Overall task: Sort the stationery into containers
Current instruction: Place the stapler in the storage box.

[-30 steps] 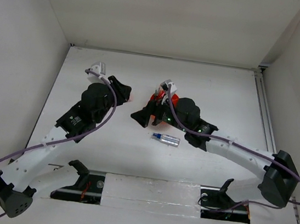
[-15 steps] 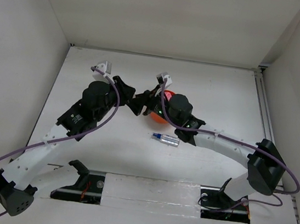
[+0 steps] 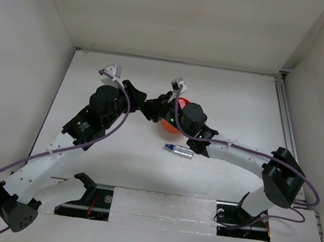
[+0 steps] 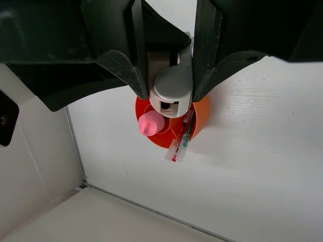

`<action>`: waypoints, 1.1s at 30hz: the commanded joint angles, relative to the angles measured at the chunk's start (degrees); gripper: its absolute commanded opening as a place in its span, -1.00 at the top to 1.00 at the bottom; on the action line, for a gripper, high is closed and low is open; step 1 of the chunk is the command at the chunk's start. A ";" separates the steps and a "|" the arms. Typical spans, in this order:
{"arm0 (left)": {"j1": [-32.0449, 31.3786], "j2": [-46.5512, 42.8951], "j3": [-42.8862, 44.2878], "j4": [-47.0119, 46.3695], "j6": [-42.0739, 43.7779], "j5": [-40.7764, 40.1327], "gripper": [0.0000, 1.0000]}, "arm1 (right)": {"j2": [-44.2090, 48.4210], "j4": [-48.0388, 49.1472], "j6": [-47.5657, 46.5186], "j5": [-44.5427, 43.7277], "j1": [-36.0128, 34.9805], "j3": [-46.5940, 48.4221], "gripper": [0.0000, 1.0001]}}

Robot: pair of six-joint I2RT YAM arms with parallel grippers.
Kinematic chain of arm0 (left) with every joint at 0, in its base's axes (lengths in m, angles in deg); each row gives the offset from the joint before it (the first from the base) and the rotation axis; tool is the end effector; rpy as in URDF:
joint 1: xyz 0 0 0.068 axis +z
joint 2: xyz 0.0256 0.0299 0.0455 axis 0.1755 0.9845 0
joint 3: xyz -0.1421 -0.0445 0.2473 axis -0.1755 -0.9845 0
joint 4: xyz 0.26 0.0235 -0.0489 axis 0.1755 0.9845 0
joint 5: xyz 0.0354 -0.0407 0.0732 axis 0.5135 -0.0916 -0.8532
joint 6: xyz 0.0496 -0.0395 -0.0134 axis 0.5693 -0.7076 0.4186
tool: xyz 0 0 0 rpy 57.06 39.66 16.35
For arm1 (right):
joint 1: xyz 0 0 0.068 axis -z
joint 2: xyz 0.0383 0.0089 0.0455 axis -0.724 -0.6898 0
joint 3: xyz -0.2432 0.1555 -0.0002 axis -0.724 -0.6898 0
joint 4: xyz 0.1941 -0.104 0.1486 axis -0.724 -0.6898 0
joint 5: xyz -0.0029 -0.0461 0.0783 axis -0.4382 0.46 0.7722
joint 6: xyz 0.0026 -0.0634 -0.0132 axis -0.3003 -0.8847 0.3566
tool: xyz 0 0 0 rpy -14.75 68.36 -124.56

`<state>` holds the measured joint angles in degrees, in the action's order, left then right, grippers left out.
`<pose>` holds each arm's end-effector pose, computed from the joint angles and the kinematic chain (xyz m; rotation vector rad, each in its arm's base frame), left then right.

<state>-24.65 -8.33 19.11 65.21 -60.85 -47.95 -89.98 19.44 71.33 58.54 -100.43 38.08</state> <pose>0.1884 -0.1185 0.3981 -0.1653 1.7284 -0.7513 0.2267 0.3165 0.3361 -0.3513 1.5358 1.2335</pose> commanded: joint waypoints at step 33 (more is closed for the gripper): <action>1.72 -2.06 7.59 21.07 0.75 -15.59 -0.98 | 24.83 -47.30 1.99 -35.04 12.45 -6.48 1.00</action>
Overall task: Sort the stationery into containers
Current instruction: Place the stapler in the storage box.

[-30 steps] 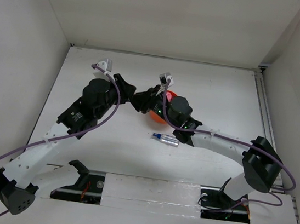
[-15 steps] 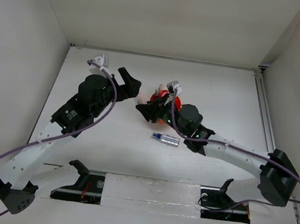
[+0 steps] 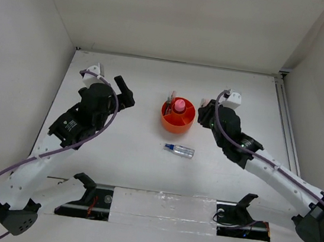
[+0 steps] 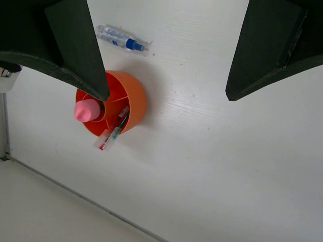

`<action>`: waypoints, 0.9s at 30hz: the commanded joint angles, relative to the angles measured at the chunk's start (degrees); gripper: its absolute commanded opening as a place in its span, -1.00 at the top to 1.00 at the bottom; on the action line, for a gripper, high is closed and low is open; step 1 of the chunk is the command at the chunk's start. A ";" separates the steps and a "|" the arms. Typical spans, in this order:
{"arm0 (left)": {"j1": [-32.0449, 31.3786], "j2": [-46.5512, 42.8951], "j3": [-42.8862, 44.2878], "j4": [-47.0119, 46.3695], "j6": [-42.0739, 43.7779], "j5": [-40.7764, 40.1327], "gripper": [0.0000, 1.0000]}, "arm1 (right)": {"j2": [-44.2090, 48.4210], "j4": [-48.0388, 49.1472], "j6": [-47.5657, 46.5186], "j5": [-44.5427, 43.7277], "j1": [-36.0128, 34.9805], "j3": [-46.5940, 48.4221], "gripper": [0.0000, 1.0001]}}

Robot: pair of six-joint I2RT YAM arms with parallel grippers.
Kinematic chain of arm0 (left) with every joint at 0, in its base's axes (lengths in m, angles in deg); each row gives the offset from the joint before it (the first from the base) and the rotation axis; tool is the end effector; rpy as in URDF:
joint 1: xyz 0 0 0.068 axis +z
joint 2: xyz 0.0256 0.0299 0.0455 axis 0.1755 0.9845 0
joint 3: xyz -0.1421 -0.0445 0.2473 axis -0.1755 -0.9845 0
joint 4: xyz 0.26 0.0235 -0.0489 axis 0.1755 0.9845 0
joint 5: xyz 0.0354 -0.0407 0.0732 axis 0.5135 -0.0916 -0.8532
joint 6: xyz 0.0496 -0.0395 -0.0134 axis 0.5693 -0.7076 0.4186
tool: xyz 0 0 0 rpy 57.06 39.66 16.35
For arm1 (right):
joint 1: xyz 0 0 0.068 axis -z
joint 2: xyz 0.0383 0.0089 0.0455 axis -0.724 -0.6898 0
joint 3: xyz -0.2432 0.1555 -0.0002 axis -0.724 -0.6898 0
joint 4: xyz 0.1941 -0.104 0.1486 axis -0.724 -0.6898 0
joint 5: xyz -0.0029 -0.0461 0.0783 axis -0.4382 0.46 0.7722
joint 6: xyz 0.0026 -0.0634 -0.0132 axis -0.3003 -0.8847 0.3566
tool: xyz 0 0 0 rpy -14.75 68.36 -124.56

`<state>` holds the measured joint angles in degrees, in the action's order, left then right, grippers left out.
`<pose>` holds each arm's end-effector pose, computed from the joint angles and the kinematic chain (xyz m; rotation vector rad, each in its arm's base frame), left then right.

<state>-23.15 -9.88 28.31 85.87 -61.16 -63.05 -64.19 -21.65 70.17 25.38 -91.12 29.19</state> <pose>0.1714 -0.0854 0.4184 -0.3609 1.8089 -0.4219 0.2075 0.1695 0.3328 0.1310 1.8444 0.4204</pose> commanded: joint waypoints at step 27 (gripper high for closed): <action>0.21 0.02 -4.69 -0.12 2.72 -0.39 -0.98 | -14.94 -1.11 14.32 8.41 7.65 7.07 1.00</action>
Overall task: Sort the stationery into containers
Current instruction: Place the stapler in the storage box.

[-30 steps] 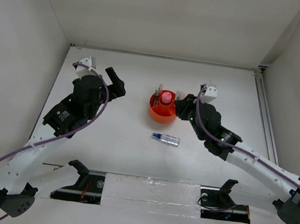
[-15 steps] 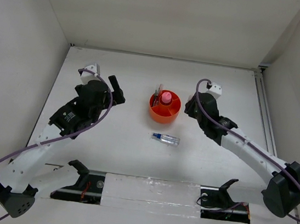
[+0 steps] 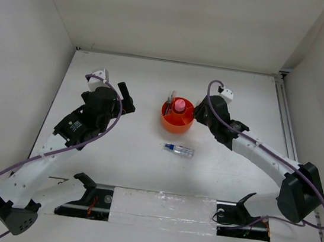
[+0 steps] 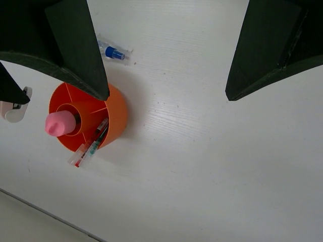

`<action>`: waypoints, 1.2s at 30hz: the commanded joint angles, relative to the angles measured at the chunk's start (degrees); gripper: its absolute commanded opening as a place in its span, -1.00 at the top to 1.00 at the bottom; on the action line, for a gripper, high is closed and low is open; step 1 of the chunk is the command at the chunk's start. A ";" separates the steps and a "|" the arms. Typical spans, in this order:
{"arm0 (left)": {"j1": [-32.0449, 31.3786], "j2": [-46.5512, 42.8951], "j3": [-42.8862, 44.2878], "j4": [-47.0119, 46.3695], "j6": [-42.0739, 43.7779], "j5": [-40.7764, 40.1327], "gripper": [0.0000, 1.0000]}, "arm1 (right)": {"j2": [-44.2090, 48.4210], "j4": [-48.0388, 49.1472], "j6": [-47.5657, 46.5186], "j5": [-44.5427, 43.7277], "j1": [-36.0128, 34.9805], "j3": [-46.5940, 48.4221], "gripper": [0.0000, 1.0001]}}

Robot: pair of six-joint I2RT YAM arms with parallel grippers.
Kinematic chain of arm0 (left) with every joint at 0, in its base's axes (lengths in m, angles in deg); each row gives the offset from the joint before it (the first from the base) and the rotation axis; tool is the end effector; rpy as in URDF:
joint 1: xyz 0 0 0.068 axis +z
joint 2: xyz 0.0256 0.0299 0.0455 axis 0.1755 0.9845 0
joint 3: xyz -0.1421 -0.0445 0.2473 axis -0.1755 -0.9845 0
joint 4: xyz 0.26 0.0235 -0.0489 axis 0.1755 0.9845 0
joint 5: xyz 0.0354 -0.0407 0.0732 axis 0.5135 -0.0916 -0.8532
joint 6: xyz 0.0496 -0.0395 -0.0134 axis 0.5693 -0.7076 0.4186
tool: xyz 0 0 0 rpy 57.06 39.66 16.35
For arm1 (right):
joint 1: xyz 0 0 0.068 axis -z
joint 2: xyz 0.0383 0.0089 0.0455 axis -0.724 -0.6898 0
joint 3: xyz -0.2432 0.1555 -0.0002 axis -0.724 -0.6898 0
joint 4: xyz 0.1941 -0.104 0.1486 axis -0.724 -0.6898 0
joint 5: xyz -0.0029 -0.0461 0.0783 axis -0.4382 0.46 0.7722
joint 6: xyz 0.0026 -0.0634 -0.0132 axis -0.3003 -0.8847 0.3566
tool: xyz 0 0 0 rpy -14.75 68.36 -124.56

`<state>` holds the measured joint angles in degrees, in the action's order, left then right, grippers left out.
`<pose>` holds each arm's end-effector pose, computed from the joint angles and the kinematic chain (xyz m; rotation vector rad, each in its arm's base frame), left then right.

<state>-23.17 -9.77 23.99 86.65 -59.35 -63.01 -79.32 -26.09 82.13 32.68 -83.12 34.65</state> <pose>0.1758 -0.0884 0.3905 -0.3154 1.8936 -0.3463 0.2716 0.1778 0.2850 0.3373 2.0679 0.4133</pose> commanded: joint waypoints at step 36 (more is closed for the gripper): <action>0.23 0.97 -0.37 -1.96 1.96 1.15 -0.98 | -5.00 10.10 5.62 3.67 -1.50 -4.19 0.99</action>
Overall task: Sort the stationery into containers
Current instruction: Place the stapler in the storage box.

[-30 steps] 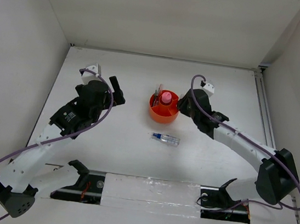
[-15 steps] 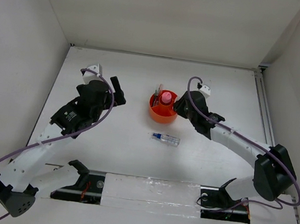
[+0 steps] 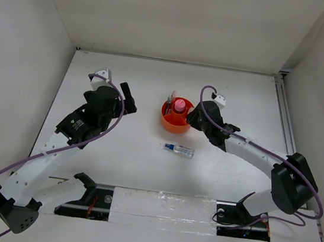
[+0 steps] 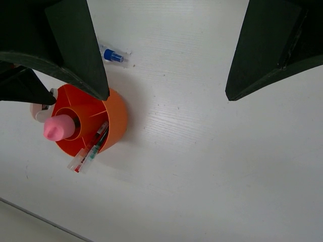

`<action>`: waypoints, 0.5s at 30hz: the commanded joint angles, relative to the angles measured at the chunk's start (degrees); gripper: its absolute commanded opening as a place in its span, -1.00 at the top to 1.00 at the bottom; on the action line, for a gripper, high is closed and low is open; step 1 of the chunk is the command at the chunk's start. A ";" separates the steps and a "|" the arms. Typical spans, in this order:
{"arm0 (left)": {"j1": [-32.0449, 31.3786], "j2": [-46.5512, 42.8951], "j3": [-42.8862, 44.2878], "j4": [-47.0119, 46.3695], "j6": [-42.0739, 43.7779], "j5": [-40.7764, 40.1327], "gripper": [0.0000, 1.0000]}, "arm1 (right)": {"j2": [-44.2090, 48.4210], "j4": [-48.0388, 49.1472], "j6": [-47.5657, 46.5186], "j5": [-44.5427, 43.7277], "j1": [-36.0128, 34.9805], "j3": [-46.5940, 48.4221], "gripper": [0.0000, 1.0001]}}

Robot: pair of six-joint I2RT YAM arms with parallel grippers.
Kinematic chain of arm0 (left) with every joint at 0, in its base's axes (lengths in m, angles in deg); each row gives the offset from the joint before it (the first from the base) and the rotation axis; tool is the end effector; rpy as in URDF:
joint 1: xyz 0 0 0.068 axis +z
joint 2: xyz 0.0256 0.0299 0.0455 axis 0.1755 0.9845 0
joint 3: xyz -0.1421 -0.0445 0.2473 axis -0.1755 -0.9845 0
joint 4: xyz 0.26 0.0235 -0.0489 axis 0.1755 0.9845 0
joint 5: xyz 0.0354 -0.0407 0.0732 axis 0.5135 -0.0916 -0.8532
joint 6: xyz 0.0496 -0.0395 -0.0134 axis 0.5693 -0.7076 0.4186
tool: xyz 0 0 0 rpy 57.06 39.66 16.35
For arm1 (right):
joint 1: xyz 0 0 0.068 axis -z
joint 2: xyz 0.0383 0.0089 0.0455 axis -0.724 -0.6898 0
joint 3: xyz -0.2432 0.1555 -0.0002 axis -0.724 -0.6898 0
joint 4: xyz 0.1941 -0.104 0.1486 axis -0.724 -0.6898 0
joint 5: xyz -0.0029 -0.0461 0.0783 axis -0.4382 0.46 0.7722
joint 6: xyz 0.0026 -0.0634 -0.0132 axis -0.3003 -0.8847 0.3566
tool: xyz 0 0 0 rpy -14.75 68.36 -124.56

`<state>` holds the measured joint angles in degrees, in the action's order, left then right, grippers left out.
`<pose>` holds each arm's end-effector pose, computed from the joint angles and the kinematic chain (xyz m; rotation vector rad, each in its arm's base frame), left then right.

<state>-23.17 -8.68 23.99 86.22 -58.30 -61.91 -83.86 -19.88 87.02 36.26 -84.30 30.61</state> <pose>0.1803 -0.0924 0.3878 -0.2838 1.9123 -0.3444 0.2749 0.1926 0.2461 0.3690 2.1310 0.5037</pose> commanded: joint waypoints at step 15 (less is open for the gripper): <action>0.23 -0.12 -0.89 -2.05 1.44 1.63 -0.98 | -0.98 5.65 0.72 0.61 -0.32 -0.77 0.83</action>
<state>-23.17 -8.66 23.33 85.78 -57.68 -60.58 -84.87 -17.96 87.24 36.79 -84.30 29.76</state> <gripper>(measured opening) 0.989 0.362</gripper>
